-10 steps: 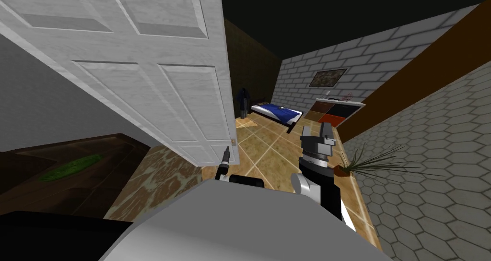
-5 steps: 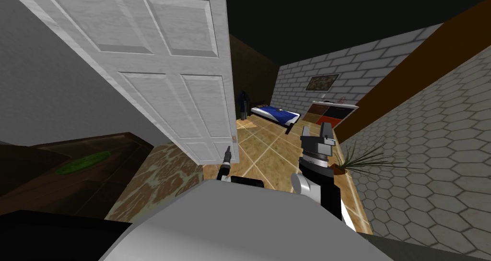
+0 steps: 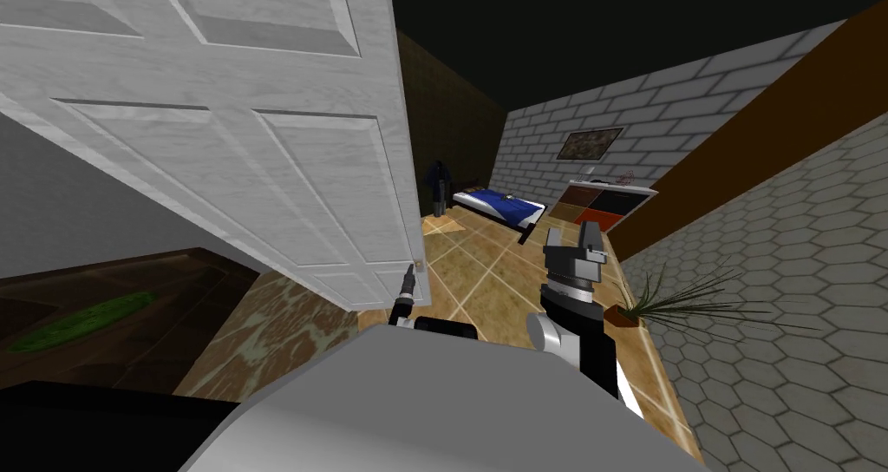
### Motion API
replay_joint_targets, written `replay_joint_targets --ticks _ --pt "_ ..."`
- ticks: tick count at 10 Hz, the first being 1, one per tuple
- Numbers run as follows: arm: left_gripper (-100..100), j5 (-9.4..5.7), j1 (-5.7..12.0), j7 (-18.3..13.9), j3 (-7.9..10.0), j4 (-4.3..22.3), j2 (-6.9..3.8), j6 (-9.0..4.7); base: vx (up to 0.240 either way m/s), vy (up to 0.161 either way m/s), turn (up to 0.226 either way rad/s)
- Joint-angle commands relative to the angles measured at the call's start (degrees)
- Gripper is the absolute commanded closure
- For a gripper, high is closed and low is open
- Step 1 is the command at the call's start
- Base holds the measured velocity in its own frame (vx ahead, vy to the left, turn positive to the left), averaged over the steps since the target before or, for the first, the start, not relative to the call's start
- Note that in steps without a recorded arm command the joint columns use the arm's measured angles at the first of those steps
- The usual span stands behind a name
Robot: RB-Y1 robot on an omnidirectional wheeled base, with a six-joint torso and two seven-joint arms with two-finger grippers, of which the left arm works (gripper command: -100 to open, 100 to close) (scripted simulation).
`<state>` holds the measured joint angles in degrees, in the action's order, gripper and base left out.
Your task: Push the door open
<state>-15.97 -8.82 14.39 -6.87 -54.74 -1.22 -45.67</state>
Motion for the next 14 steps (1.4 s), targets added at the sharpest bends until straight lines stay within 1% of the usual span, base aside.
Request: replay_joint_targets --ticks 1,2,3,4,9,10,12,13,14 --pt "-100 -0.08 0.22 -0.1 0.23 0.4 1.0 -0.5 0.271 -0.009 -0.027" --pt "-100 -0.13 0.33 -0.2 0.36 0.7 2.23 -0.78 0.262 0.011 0.003" --pt "-100 -0.11 0.15 -0.2 0.3 0.7 1.51 -0.7 0.103 0.008 0.014" --pt "100 -0.11 0.15 -0.2 0.3 0.7 1.51 -0.7 -0.02 -0.005 -0.012" --pt "100 -0.11 0.15 -0.2 0.3 0.7 1.51 -0.7 -0.019 -0.002 -0.002" --pt "100 -0.8 0.23 0.2 1.36 0.7 0.48 -0.28 0.099 -0.032 0.041" --pt "100 -1.49 0.39 0.5 2.44 0.5 -0.08 -0.01 0.197 -0.073 0.086" --pt "100 -2.09 0.54 0.8 3.38 0.3 -0.3 0.23 0.198 -0.079 0.09" --pt "100 -2.51 0.64 1.0 4.04 0.2 -0.32 0.4 0.222 -0.063 0.065"
